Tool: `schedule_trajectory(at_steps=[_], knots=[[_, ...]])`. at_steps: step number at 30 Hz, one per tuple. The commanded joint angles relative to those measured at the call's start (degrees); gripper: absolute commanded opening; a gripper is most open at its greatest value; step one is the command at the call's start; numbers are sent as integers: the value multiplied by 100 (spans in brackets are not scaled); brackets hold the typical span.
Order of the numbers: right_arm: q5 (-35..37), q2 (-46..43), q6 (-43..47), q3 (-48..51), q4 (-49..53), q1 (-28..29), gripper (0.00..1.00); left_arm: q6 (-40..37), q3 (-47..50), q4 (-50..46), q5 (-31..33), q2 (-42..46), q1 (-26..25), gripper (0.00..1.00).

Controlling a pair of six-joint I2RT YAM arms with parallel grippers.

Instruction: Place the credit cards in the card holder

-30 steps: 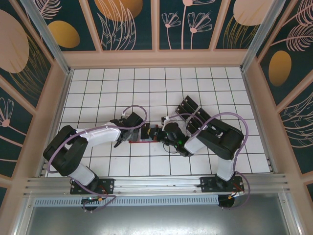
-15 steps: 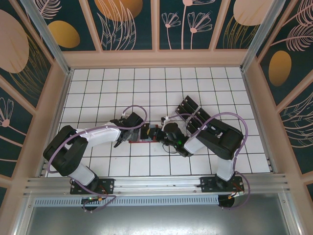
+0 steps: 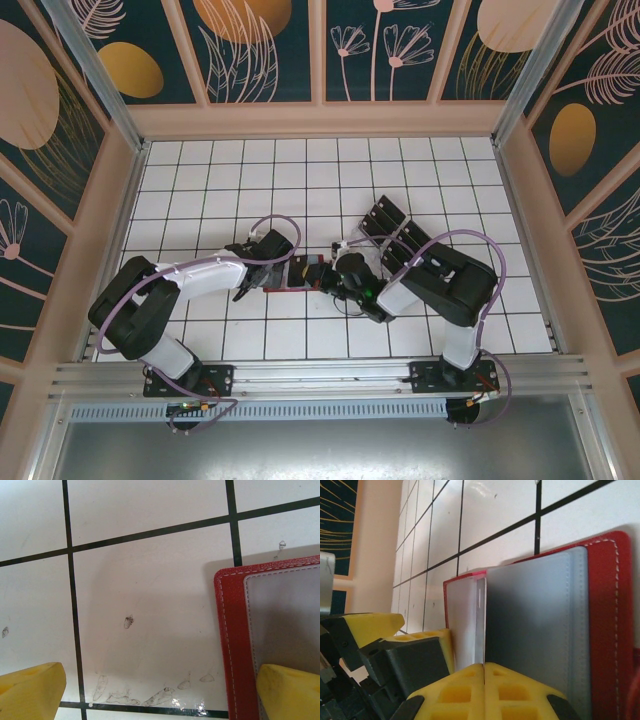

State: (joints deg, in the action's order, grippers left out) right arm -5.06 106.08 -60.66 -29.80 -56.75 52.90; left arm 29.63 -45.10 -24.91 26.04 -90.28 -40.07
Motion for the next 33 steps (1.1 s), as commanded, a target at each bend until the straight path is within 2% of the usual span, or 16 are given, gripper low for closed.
schedule_trajectory(at_steps=[1, 11, 33], knots=[[224, -113, -139, 62, 150, 87, 0, -12, 149, -137, 3, -169, 0, 98], [179, 11, -121, -23, 220, 42, 0, -10, 138, -118, -8, -192, 2, 98], [-397, 358, -47, -302, 191, -155, 0, -1, 51, -151, 7, -271, 8, 99]])
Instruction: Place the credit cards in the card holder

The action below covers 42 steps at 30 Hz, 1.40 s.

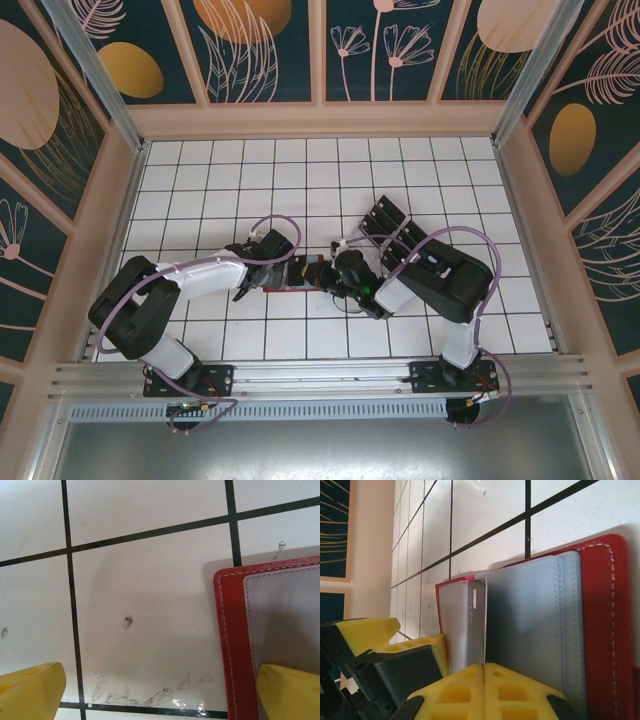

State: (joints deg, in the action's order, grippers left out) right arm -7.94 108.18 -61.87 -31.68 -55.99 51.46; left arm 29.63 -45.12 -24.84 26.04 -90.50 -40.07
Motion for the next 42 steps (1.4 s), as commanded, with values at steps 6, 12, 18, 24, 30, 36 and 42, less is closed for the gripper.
schedule_trajectory(at_steps=[6, 12, 18, 24, 30, 36, 42], knots=[[-154, 170, 48, -145, 121, -12, 0, -10, 41, -178, 20, -249, 4, 98], [-217, 135, 22, -138, 186, -13, 0, -10, 39, -166, 13, -249, 8, 99], [-175, -49, -14, 39, 228, -5, 0, -10, 24, -163, 6, -241, 6, 98], [-207, -84, -27, 101, 237, -3, 0, -14, 33, -170, 7, -245, 2, 99], [-251, -37, -52, 51, 244, 4, 0, -1, 30, -174, 6, -231, 8, 99], [-269, 52, -17, -94, 303, 4, 0, 8, 29, -174, 5, -231, 6, 98], [-303, 141, 30, -280, 428, 4, 0, 21, 19, -156, -29, -214, 3, 99]])
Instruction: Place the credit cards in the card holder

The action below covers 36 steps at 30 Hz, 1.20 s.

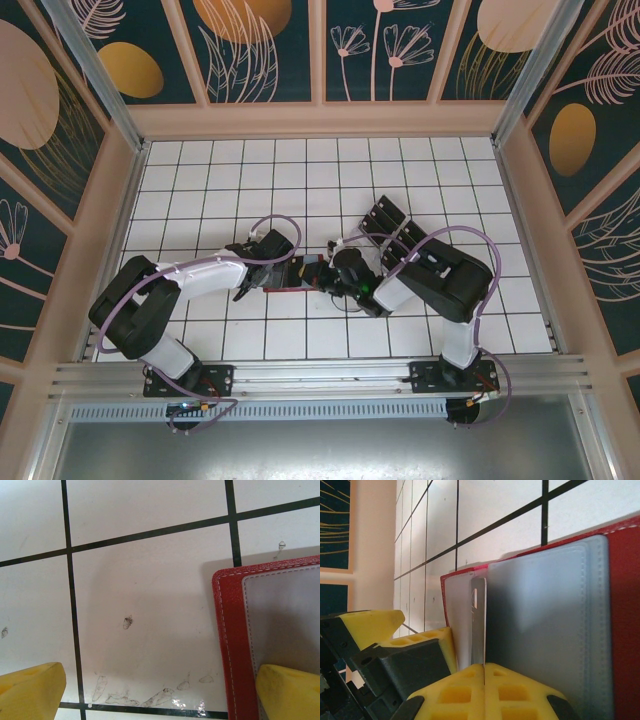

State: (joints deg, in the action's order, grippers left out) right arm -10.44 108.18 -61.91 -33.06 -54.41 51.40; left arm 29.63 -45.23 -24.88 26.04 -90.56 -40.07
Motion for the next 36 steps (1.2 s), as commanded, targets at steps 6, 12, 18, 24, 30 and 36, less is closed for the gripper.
schedule_trajectory(at_steps=[6, 12, 18, 24, 30, 36], knots=[[-64, 177, 103, -271, 506, 11, 0, 58, -6, -155, -35, -131, 2, 98], [5, -70, 310, -354, 1013, 2, 19, 275, -74, -59, -78, 207, 10, 99], [159, -440, 749, -646, 2007, 2, 35, 579, -71, 230, -357, 760, 294, 99], [432, -655, 1165, -1037, 3010, 2, 38, 764, 293, 765, -1142, 1262, 1002, 99], [516, -608, 1379, -1353, 3568, 6, 38, 899, 537, 1106, -1736, 1188, 1185, 99], [497, -480, 1430, -1498, 3692, 68, 38, 1208, 926, 1718, -2498, 1182, 1361, 99]])
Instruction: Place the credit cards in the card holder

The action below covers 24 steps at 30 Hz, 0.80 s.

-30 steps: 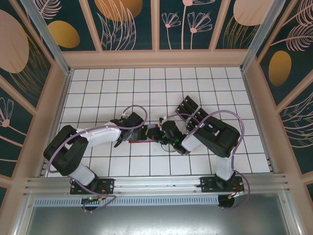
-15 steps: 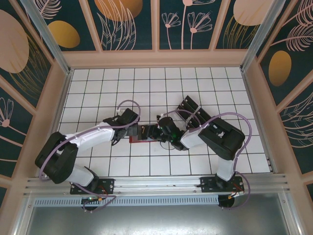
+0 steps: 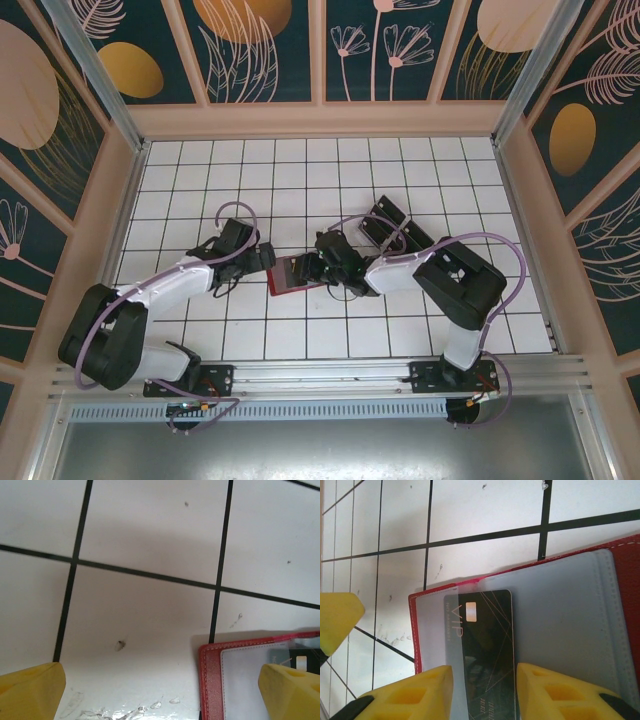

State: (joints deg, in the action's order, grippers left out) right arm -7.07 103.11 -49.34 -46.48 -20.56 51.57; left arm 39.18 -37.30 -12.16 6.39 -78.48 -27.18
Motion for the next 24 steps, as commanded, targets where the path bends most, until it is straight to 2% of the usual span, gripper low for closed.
schedule_trajectory(at_steps=[1, 24], knots=[[153, 53, 173, -191, 320, 54, 38, 295, 176, 538, -634, -41, 81, 99], [-106, 526, 93, -740, 204, 399, 36, 563, 162, 1210, -1223, -628, 89, 99]])
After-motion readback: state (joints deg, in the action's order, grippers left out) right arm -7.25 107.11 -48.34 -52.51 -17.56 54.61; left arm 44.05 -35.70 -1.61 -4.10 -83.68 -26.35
